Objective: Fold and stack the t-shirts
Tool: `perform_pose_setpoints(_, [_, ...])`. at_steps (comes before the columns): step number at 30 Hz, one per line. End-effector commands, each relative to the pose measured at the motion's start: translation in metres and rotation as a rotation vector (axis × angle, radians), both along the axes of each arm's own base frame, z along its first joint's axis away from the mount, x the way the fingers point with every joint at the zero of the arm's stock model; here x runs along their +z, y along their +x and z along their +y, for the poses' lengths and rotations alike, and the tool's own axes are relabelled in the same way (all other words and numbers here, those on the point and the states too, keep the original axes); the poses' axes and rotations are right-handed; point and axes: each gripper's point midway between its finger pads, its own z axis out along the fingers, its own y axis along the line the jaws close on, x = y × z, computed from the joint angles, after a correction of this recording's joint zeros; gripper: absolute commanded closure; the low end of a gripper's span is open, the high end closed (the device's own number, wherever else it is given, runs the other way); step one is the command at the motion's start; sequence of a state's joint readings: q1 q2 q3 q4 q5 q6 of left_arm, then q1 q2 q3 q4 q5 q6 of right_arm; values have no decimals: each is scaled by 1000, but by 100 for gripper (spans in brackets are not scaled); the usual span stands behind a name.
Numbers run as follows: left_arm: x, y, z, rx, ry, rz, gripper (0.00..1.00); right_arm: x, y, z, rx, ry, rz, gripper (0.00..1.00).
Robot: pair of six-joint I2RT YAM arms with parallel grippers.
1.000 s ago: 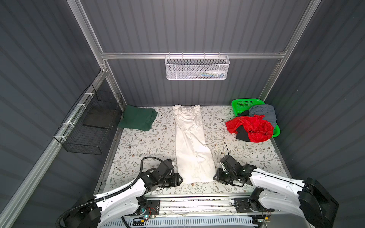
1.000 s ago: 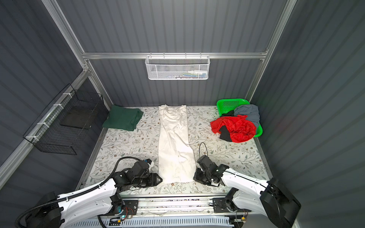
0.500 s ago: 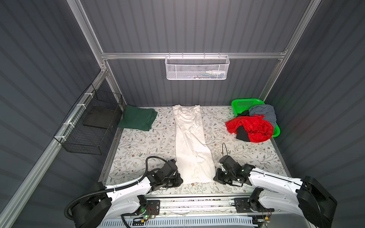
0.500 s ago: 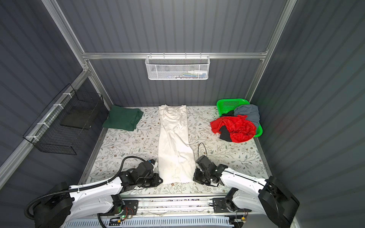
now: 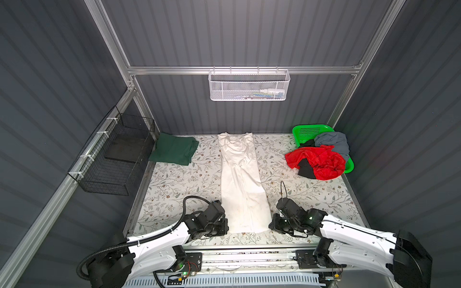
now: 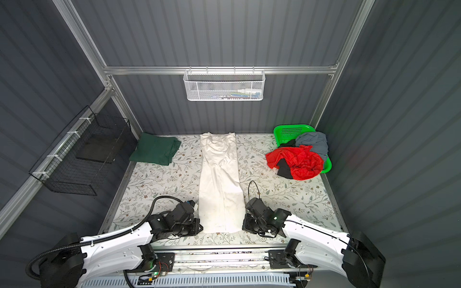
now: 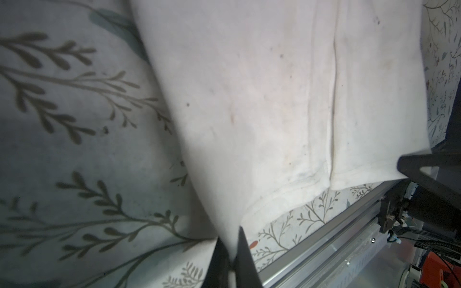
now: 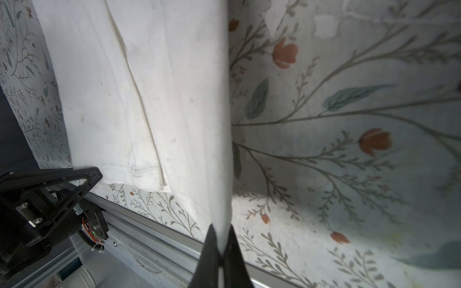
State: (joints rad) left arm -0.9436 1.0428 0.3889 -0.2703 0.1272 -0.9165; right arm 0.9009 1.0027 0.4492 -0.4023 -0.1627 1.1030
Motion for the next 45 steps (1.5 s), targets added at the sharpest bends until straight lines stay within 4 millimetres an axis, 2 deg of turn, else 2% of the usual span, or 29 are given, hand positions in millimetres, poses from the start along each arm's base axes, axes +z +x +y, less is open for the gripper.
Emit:
perform_pose_setpoints(1, [7,-4,1,-41,24,-5,100,1,-2,-2,-44,-26,-7,100])
perform_pose_setpoints(5, [16,-5,4,-53,0,-34,100,-1,-8,3,-38,-46,-21,100])
perform_pose_setpoints(8, [14,-3,16,-48,48,-68,100,-3,-12,8,-41,-47,-32,100])
perform_pose_setpoints(11, [18,-5,15,-64,38,-76,100,-3,-12,20,-41,1,-51,100])
perform_pose_setpoints(19, [25,-2,18,-11,-20,-115,100,-2,-19,35,-1,43,-71,100])
perform_pose_setpoints(25, [29,1,28,25,-9,-143,100,5,-21,33,8,63,-108,100])
perform_pose_setpoints(29, [30,6,29,43,1,-164,100,18,-14,25,0,56,-169,100])
perform_pose_setpoints(31, [29,11,29,67,12,-173,100,29,-6,19,-17,22,-216,100])
perform_pose_setpoints(34, [39,26,25,104,30,-209,100,41,5,11,-43,-4,-273,100])
perform_pose_setpoints(45, [109,87,-3,119,125,-384,100,83,47,-3,-103,36,-320,100])
